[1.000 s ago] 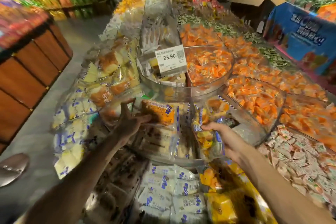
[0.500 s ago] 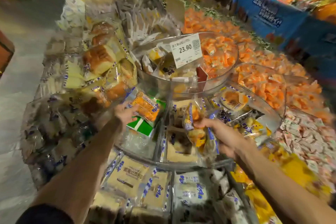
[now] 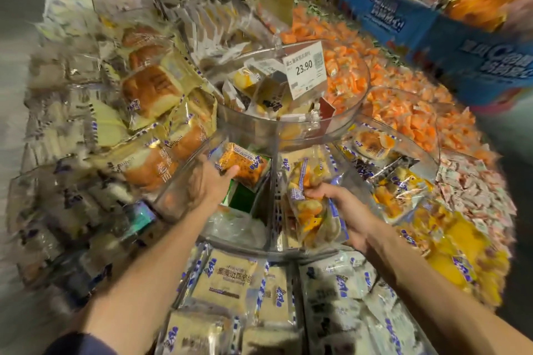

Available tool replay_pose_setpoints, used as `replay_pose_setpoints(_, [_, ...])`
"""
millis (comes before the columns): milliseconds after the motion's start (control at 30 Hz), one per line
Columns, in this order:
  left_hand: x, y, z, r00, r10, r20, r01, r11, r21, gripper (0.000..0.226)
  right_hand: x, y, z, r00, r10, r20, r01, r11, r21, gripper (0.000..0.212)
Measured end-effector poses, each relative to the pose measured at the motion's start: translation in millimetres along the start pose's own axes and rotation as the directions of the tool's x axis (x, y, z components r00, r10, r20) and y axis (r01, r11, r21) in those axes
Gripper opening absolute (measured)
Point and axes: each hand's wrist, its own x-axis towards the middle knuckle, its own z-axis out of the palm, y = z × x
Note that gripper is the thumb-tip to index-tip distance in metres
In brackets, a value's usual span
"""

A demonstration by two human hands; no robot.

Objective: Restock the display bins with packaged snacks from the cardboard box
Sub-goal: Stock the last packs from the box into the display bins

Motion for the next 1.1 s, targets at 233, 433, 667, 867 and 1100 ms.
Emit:
replay_pose_setpoints(233, [-86.2,41.7,-80.7,0.790,0.350,0.504,-0.127,0.897,-0.424,0.055,2.8,22.2,24.1,0.960,0.097,0.262,-0.124,0.988,0.088,0.056])
replay_pose_setpoints(433, [-119.0,25.5,-106.7,0.700,0.363,0.615,0.048,0.835,-0.548,0.055,-0.4,38.3,60.3,0.958,0.100,0.268,-0.117,0.992,0.048,0.033])
replay_pose_setpoints(667, [-112.7,-12.3,-98.1,0.861,0.252,0.441,0.038,0.834,-0.551,0.071,37.7,69.9,47.1,0.936,0.229,0.267,-0.231,0.973,-0.023,0.055])
replay_pose_setpoints(867, [-74.7,-22.9,-87.3,0.979,-0.002,0.203,0.129,0.781,-0.611,0.055,43.3,62.7,35.2,0.966,0.128,0.224,-0.144,0.988,0.055,0.071])
replay_pose_setpoints(1100, [-33.1,-31.8,-49.0,0.982,-0.117,0.147,0.184,0.763,-0.620,0.046,44.8,48.9,26.8,0.951,0.067,0.303,-0.117,0.982,0.151,0.079])
